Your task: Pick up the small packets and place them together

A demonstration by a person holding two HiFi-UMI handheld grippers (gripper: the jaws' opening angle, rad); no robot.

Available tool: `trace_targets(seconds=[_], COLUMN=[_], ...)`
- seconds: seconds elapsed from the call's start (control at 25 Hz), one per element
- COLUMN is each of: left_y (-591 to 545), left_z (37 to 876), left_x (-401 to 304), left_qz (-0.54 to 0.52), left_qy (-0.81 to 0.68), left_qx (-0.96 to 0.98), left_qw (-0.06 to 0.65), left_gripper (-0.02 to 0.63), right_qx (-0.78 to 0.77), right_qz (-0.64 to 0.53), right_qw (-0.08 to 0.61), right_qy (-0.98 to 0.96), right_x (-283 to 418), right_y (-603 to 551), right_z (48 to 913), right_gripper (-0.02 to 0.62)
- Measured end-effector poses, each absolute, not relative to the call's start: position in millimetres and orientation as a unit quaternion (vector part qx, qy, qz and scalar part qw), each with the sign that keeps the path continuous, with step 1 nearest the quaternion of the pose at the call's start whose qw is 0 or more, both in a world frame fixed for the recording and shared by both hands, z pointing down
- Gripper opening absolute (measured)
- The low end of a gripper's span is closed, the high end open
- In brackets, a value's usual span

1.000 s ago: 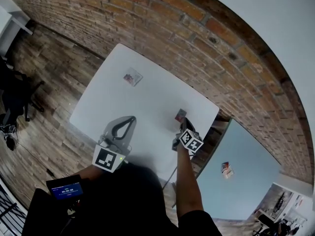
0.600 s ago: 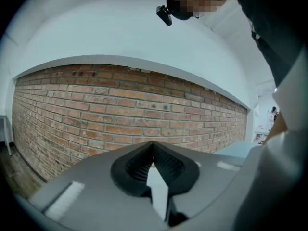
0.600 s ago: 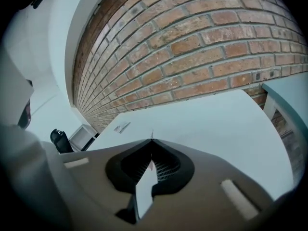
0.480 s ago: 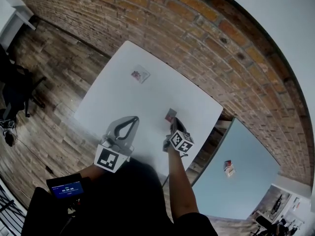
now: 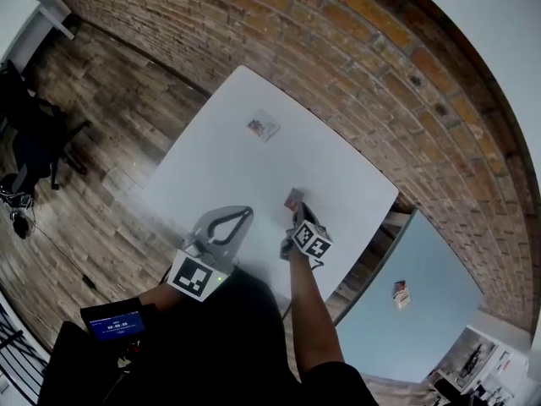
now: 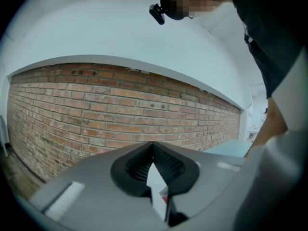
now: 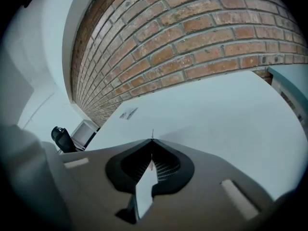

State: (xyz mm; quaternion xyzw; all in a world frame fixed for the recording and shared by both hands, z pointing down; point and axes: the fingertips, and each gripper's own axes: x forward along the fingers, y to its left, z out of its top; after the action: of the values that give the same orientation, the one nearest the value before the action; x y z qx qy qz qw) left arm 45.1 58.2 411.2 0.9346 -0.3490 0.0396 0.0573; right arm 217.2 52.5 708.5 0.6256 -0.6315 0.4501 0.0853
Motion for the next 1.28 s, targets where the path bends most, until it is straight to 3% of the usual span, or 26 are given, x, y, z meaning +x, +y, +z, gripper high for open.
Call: trace_targets(seconds=[0.72,0.8,0.84,0.88,1.28], left_y=[50,51,51,52,60], left_z=[432,433,433,433,424], left_x=[11,9,9,9,21], left_qz=[0.052,0.052,0.051,0.049,0.030], left_qy=[-0.354,-0.355,-0.356,-0.355,-0.358], left_qx=[0.927,0.926,0.926,0.926,0.927], left_qw=[0.110,0.114,0.115,0.116,0.107], left_gripper=[0.000,0.000,0.000,0.000,0.000], right_qx=[0.663,0.654,0.650,0.647,0.609], right_qz=[0.471,0.477,0.480,0.481,0.367], right_qw=[0.096,0.092,0.094,0.099,0.214], right_qy=[-0.574,-0.579,-0.582,-0.583,-0.670], right_x=[231,229,228,228,210], right_y=[72,73,74,76,77], right_z=[740,742,742,743,712], right_gripper=[0.009,0.038,0.089,0.121,0.129])
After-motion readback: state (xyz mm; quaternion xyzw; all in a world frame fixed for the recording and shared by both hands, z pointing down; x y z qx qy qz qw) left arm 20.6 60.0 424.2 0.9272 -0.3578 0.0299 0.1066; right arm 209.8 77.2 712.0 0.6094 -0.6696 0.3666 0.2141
